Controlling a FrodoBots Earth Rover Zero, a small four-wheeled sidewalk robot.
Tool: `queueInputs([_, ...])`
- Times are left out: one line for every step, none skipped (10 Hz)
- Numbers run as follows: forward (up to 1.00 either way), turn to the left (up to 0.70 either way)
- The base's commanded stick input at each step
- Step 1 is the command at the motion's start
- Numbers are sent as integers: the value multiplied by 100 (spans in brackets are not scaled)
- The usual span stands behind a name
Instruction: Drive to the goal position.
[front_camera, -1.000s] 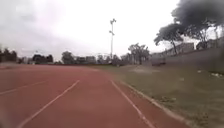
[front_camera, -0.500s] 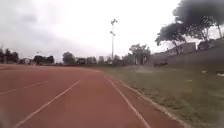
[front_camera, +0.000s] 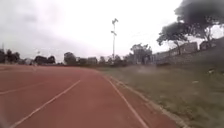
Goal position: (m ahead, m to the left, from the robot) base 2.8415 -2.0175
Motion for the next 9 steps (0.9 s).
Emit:
queueInputs([70, 0])
queueInputs([70, 0])
queueInputs([70, 0])
queueInputs([70, 0])
queueInputs([70, 0])
queueInputs([70, 0])
queueInputs([70, 0])
queueInputs([70, 0])
queueInputs([70, 0])
